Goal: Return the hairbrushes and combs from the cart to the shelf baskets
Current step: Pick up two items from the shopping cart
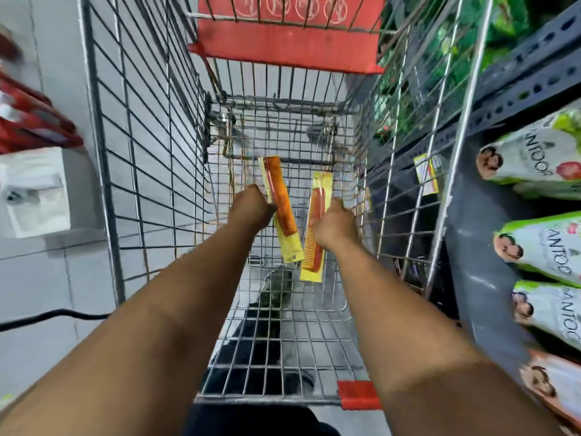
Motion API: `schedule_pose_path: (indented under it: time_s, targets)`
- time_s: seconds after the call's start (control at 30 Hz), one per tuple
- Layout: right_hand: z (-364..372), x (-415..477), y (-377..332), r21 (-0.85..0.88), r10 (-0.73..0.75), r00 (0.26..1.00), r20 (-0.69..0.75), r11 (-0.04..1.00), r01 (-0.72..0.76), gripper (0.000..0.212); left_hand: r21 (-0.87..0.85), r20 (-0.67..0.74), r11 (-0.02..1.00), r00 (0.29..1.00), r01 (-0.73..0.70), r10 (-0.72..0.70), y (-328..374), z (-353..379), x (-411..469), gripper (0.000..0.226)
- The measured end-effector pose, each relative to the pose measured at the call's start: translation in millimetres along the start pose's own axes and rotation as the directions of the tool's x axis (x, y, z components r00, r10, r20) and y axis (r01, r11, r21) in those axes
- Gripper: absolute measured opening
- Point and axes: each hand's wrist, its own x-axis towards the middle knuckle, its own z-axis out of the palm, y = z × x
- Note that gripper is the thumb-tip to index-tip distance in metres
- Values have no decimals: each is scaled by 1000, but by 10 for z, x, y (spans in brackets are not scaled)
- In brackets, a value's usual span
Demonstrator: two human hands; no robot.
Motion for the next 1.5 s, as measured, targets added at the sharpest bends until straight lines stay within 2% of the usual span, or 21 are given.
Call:
schedule_pose_path:
  time_s: [0.1, 0.3, 0.43, 0.63, 0.73, 0.8, 0.93, 1.07, 1.17, 1.23, 1.33, 1.43, 1.5]
  targets:
    - [127, 55, 106, -17, 72, 997, -3, 997, -72, 51, -20, 24, 998, 998, 54, -53, -1, 123, 39, 50]
    - [364, 141, 274, 21, 129, 991, -19, 991, -128, 47, -105, -64, 994, 997, 35, -41, 35, 329, 117, 49]
    - [459, 159, 287, 47, 152, 988, -36, 988, -150, 41, -117, -101, 990, 991, 74, -86, 68, 373, 168, 39]
    - [392, 226, 257, 139, 254, 965, -58, 960, -244, 25, -204, -39, 969, 988, 141, -152, -14, 279, 291, 41]
    - [306, 220, 257, 189, 291, 950, -110, 945, -268, 13, -340, 19, 924, 984, 172, -177, -78, 228, 322, 37]
    - [232, 183, 234, 200, 311, 940, -140, 939, -281, 22, -439, 66, 879, 983, 183, -171, -142, 191, 313, 31]
    - [56, 27, 75, 238, 255, 956, -148, 947, -216, 17, -597, 146, 784, 984, 169, -100, -163, 22, 213, 38]
    - [-171, -192, -129, 309, 170, 973, -155, 944, -116, 13, -701, 116, 707, 993, 94, -16, -4, -304, -10, 14]
    - [-377, -449, -272, 339, 65, 979, -191, 941, 4, 11, -749, 88, 661, 995, 33, 50, 142, -555, -223, 24]
    - [-511, -643, -327, 384, 16, 977, -214, 921, 69, 19, -763, 90, 647, 988, -11, 123, 214, -694, -397, 31]
    - [-720, -936, -375, 444, -22, 961, -275, 884, 148, 28, -774, 64, 629, 979, -73, 193, 322, -919, -624, 29]
    - [-966, -1259, -391, 460, -65, 934, -352, 857, 233, 22, -789, 47, 602, 964, -124, 260, 500, -1152, -945, 27]
    - [-1083, -1409, -410, 484, -66, 929, -363, 839, 249, 13, -794, 36, 584, 946, -168, 321, 585, -1260, -1107, 36]
